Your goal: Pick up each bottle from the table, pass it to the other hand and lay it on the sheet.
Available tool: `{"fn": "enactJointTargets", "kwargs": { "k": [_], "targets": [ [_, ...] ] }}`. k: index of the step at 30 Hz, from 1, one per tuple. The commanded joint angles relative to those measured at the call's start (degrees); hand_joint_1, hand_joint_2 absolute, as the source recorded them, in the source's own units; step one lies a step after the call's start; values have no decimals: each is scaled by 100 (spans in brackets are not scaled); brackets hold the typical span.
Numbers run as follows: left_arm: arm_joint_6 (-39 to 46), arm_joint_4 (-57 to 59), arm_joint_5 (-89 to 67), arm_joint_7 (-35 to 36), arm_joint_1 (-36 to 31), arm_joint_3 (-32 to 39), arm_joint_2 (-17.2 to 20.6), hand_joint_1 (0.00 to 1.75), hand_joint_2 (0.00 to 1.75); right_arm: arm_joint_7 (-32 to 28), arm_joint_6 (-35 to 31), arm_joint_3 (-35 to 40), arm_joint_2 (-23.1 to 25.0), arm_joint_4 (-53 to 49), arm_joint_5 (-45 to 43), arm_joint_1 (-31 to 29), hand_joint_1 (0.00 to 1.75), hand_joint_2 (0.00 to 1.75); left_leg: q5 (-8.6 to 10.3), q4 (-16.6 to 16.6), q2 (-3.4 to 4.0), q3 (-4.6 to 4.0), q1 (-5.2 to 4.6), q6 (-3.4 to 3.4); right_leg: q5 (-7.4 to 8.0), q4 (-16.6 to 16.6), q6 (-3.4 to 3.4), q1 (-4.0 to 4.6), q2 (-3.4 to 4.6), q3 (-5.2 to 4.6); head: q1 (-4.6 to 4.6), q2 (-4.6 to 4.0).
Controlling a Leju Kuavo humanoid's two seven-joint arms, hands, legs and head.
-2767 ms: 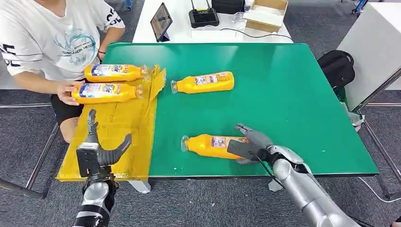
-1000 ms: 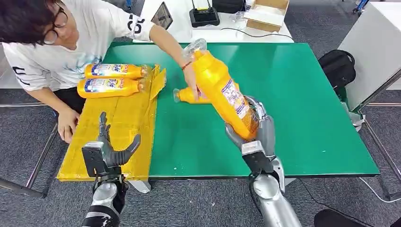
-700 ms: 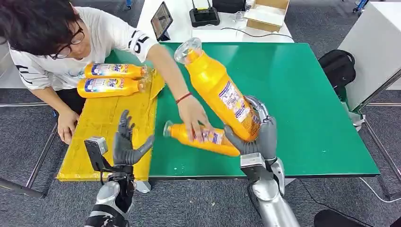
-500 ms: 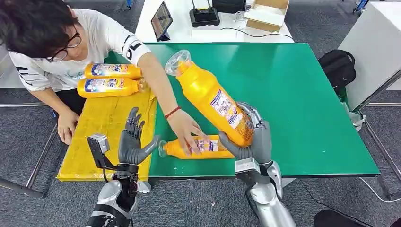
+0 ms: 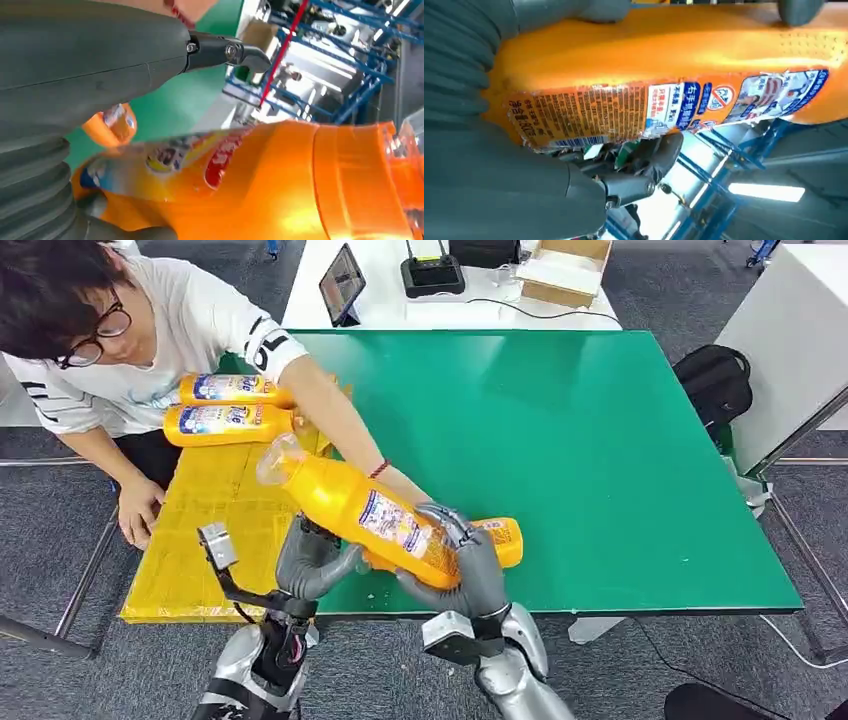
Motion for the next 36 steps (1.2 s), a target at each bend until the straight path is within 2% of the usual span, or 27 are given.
{"fn": "enactJointTargets", "kwargs": {
  "k": [1, 18, 24, 25, 29, 30, 32, 36],
  "targets": [
    [-265, -7, 87, 22, -36, -297, 185, 0, 175, 166, 210, 408, 101, 1196, 133, -298, 169, 175, -9, -9, 14, 30, 2, 6, -4, -9, -18, 6, 7, 26, 2, 0],
    [-289, -17, 71, 19, -33, -321, 191, 0, 175, 182, 226, 430, 140, 1305, 128, -318, 171, 175, -6, -6, 7, 21, 2, 5, -5, -6, -16, 5, 0, 19, 2, 0],
    [-335, -49, 37, 12, -7, -355, 187, 0, 175, 173, 291, 392, 285, 1515, -72, -365, 169, 175, -9, -6, 10, 28, 3, 6, -7, -6, -18, 7, 2, 25, 2, 0],
    [-339, -60, 32, 9, 5, -358, 184, 0, 175, 200, 315, 404, 291, 1538, -78, -388, 173, 175, -7, -5, 7, 22, 2, 5, -5, -5, -14, 6, 0, 20, 0, 0],
    [-307, 35, -77, 29, -48, -394, 195, 0, 175, 286, 489, 633, 284, 1801, 43, -504, 169, 175, -5, -4, 9, 16, 1, 4, -2, -4, -10, 4, 4, 13, 0, 0],
    [-176, 61, -302, 8, -81, -434, 236, 0, 175, 325, 495, 686, 288, 1869, 100, -526, 169, 175, -10, -4, 12, 29, 3, 7, -6, -7, -18, 8, 3, 27, 2, 0],
    [736, 262, -1548, 1, -246, -645, 396, 0, 175, 643, 518, 895, 272, 2099, 355, -635, 175, 175, -4, -5, 7, 17, 1, 4, -2, -4, -12, 4, 2, 13, 0, 0],
    [770, 542, -1795, -59, -381, -552, 404, 0, 175, 677, 576, 991, 282, 2307, 432, -706, 175, 175, -1, -8, 4, 23, 2, 3, -1, -8, -14, 6, -2, 19, 2, 0]
  ]
}}
